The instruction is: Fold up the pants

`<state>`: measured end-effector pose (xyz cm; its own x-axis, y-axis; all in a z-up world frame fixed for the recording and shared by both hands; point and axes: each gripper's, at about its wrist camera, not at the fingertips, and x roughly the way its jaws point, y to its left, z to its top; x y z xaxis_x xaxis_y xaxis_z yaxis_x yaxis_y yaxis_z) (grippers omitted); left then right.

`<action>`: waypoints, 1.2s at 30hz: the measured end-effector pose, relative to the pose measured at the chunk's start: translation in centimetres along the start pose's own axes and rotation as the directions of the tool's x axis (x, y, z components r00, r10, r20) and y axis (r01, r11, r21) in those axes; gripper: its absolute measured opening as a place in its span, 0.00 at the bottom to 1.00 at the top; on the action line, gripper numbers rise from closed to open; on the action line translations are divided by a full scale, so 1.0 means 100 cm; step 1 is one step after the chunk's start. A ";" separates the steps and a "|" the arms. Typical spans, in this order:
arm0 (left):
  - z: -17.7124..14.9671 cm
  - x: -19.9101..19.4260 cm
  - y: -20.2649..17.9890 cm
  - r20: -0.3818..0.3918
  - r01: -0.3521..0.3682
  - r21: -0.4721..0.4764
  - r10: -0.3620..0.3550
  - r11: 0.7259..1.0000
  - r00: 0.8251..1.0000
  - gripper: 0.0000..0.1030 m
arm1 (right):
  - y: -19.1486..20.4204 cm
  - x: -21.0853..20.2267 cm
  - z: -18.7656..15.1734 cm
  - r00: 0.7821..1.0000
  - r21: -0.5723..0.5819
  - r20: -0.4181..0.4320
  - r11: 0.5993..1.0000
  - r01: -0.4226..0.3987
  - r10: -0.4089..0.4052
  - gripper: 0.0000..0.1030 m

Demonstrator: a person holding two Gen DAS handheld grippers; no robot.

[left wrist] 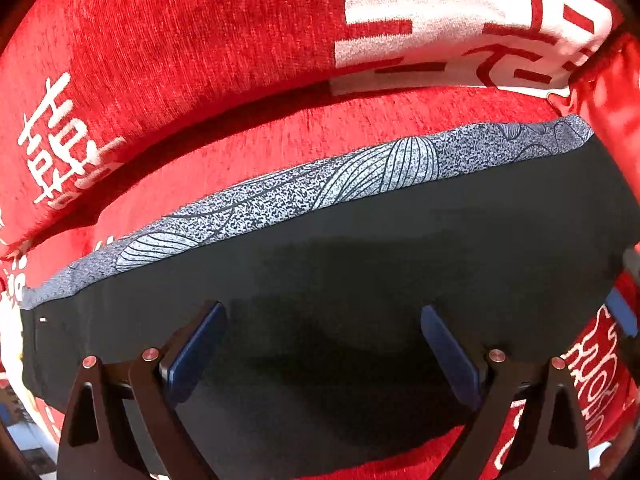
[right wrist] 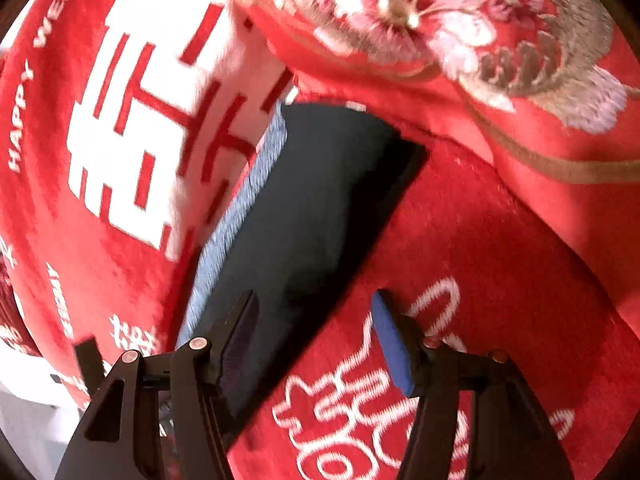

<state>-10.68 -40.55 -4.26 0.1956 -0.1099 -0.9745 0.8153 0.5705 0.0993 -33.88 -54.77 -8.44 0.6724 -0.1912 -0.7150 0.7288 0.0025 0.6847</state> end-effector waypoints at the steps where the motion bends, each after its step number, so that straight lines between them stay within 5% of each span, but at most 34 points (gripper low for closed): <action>1: -0.001 0.001 -0.001 0.006 -0.002 0.005 0.002 1.000 1.000 0.96 | -0.002 0.002 0.002 1.000 0.015 0.024 1.000 -0.016 0.016 0.61; 7: 0.002 0.013 0.012 -0.061 0.087 -0.073 -0.091 0.994 0.994 0.96 | 0.011 0.019 0.015 0.998 0.031 0.065 0.999 -0.009 0.007 0.57; 8: 0.005 0.012 0.015 -0.076 0.102 -0.078 -0.108 0.992 0.991 0.93 | 0.016 0.022 0.018 0.999 0.026 0.039 0.999 0.031 -0.032 0.31; 9: 0.007 0.007 0.015 -0.073 0.110 -0.072 -0.115 0.991 0.991 0.74 | 0.017 0.025 0.020 0.998 0.026 0.014 0.998 0.056 -0.056 0.14; 11: 0.010 -0.008 0.011 -0.038 0.117 -0.033 -0.118 0.993 0.992 0.54 | 0.019 0.023 0.022 0.999 0.038 0.005 0.999 0.038 -0.038 0.13; 14: 0.009 -0.031 0.000 0.076 0.091 0.010 -0.092 0.996 0.993 0.54 | 0.046 0.006 0.023 1.000 -0.082 0.011 0.997 0.014 -0.013 0.13; 17: 0.002 -0.011 -0.024 0.019 0.178 0.015 -0.178 0.984 0.984 0.54 | 0.078 -0.007 0.017 1.000 -0.222 0.017 0.975 0.010 -0.006 0.13; 20: -0.017 -0.008 -0.044 0.127 0.088 0.071 -0.097 0.994 0.987 0.54 | 0.102 -0.009 0.011 1.000 -0.316 0.003 0.949 0.008 -0.008 0.13; 30: -0.020 -0.020 0.001 0.051 0.269 0.006 -0.269 0.963 0.962 0.54 | 0.175 -0.020 -0.028 0.998 -0.586 0.018 0.808 0.054 -0.053 0.13; 36: -0.041 -0.047 0.070 0.075 0.246 -0.078 -0.240 0.966 0.968 0.54 | 0.226 -0.012 -0.084 0.996 -0.769 0.005 0.637 0.064 -0.094 0.13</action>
<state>-8.11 -32.69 0.19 0.0344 -0.3041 -0.9520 0.7931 0.5880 -0.1591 -17.17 -46.24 6.74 0.6004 -0.1955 -0.7755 0.6061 0.7438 0.2818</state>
